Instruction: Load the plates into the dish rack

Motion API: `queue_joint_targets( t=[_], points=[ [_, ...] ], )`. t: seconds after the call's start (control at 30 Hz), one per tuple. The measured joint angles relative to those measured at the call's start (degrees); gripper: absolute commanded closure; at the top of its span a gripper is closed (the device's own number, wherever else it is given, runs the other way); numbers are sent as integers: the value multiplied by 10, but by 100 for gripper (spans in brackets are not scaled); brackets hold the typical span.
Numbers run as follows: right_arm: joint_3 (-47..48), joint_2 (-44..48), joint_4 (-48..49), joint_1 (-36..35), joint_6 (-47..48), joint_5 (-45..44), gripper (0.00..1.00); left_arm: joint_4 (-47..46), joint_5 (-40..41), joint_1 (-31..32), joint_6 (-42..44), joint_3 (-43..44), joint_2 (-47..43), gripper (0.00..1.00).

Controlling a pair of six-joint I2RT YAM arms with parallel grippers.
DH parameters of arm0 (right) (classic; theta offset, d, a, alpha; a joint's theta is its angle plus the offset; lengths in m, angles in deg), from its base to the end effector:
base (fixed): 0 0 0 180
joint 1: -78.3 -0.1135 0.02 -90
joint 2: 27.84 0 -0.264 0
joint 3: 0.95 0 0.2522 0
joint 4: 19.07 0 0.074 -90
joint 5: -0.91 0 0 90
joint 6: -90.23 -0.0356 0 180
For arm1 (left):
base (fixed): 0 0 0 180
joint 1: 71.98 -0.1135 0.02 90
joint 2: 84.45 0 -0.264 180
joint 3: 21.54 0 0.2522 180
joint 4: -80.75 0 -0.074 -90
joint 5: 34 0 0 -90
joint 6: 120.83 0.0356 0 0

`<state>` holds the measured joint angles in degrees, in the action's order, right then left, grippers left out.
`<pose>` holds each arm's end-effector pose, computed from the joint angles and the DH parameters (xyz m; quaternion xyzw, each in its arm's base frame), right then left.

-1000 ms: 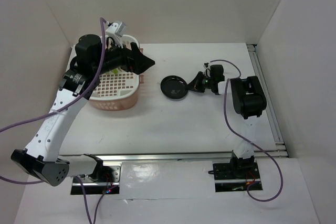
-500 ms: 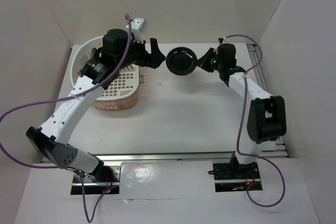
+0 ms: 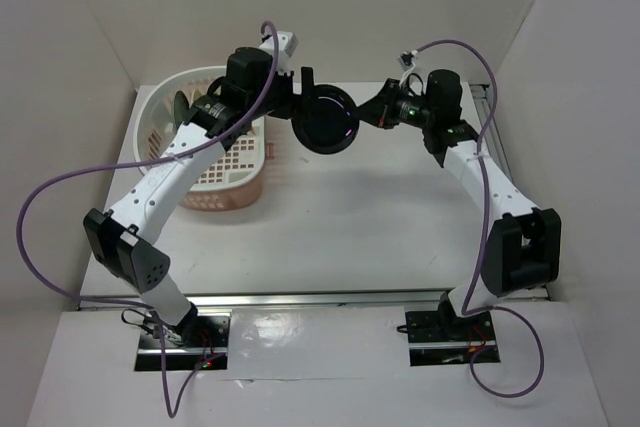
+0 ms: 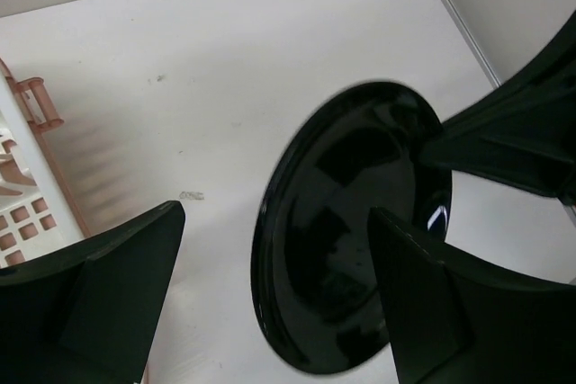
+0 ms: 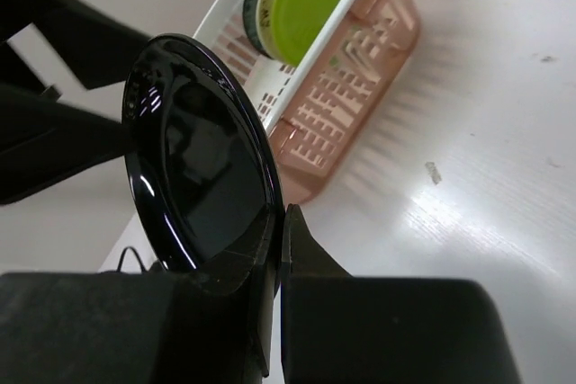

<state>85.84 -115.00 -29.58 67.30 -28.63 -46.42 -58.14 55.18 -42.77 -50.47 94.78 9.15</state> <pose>0.3463 0.0919 0.3566 -0.1174 0.7454 0.4659 0.4621 0.3255 -0.1826 0.4398 0.0718 0.8078 -0.2472 0.5303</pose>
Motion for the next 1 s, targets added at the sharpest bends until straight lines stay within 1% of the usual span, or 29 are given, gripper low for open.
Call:
queue_joint_targets(
  t=[0.07, 0.13, 0.17, 0.23, 0.27, 0.3, 0.33, 0.37, 0.4, 0.43, 0.6, 0.7, 0.77, 0.83, 0.9, 1.0],
  points=[
    [-9, 5, 3, 0, 3, 18, 100, 1, -1, 0, -1, 3, 8, 13],
    [-15, 7, 4, 0, 3, 28, 100, 2, -3, 0, -1, 4, 14, 25],
    [-15, 7, 5, 0, 3, 31, 100, 2, -4, 0, -1, 4, 16, 43],
    [-15, 8, 6, 0, 4, 36, 100, 3, -7, 1, -5, 4, 18, 73],
    [-15, 8, 6, 0, 6, 36, 100, 2, -20, 1, 0, 5, 18, 100],
    [-17, 8, 3, 0, 10, 29, 100, 2, -21, 1, -4, 6, 18, 100],
    [-20, 7, 1, 3, 12, 20, 96, -1, -45, 1, -10, 11, 17, 100],
    [-22, 6, 4, 7, 8, 29, 82, 2, -46, 2, -7, 18, 17, 100],
    [-22, 6, 5, 8, 9, 30, 44, 3, -45, 5, -5, 19, 17, 100],
    [-22, 8, 5, 8, 6, 30, 0, 2, -50, 5, -6, 19, 17, 100],
    [-21, 8, 7, 2, 7, 7, 0, 18, -32, 5, -3, 29, 25, 100],
    [-21, 8, -8, 2, 10, -33, 0, 27, 10, 5, 0, 56, 34, 100],
    [-22, 8, -22, 2, 11, -84, 0, 30, 60, 6, 5, 82, 40, 100],
    [-28, 10, -36, 2, 8, -147, 0, 30, 126, 6, 19, 109, 46, 100],
    [-39, 12, -54, 0, 5, -200, 0, 19, 194, 6, 47, 136, 54, 100],
    [-64, 13, -81, -6, 2, -276, 0, -28, 309, 4, 114, 146, 64, 100]
  ],
)
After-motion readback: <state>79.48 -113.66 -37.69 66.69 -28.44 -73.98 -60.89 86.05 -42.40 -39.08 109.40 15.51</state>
